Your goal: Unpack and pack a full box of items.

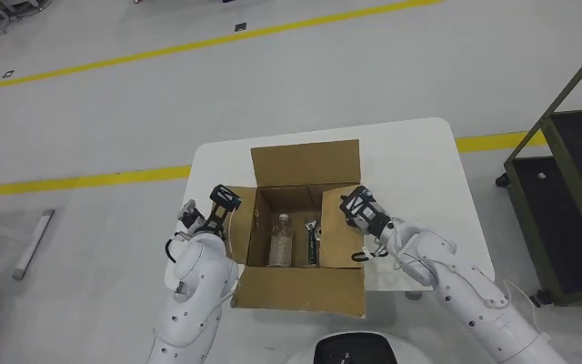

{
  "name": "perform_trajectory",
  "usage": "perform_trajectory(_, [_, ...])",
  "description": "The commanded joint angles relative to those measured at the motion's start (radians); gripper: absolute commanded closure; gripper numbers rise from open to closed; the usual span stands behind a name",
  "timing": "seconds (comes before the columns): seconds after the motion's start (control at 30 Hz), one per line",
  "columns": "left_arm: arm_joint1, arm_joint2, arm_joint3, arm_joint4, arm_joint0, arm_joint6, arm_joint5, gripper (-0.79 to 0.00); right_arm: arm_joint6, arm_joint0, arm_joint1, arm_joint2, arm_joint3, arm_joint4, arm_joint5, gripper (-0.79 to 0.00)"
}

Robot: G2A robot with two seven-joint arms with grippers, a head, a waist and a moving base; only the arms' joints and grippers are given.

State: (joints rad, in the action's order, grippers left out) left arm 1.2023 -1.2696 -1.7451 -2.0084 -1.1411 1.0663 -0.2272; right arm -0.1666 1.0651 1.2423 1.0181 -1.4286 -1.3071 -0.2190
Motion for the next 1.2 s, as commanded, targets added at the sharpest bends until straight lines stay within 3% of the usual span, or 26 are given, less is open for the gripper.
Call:
perform_trajectory(0.0, [0.002,0.0,-0.002,-0.004,-0.001,-0.002,0.003,-0.785,-0.002,-0.001,0.001,0.001,0.001,0.0,-0.001,0.0])
perform_trajectory(0.23, [0.01,0.001,-0.077,0.0,-0.017,-0.033,0.021,-0.785,0.063,0.017,0.004,0.037,-0.044,0.049,0.024,0.0])
perform_trajectory(0.4, [0.015,0.014,-0.189,-0.021,-0.045,-0.047,0.037,-0.785,0.14,0.068,-0.006,0.11,-0.135,0.056,0.049,0.0])
perform_trajectory(0.67, [0.027,0.063,-0.324,0.008,-0.067,-0.087,0.012,-0.785,0.187,0.188,-0.026,0.251,-0.247,0.068,0.082,0.0])
perform_trajectory(0.77, [0.03,0.088,-0.357,0.011,-0.067,-0.087,-0.046,-0.785,0.198,0.232,-0.032,0.299,-0.274,0.071,0.09,0.0])
perform_trajectory(1.0, [0.05,0.184,-0.366,0.255,-0.034,-0.199,-0.151,-0.785,0.214,0.308,-0.039,0.371,-0.278,0.078,0.116,0.0])
perform_trajectory(1.17, [0.064,0.213,-0.27,0.593,-0.001,-0.281,-0.261,-0.785,0.221,0.34,-0.04,0.395,-0.287,0.079,0.119,0.0])
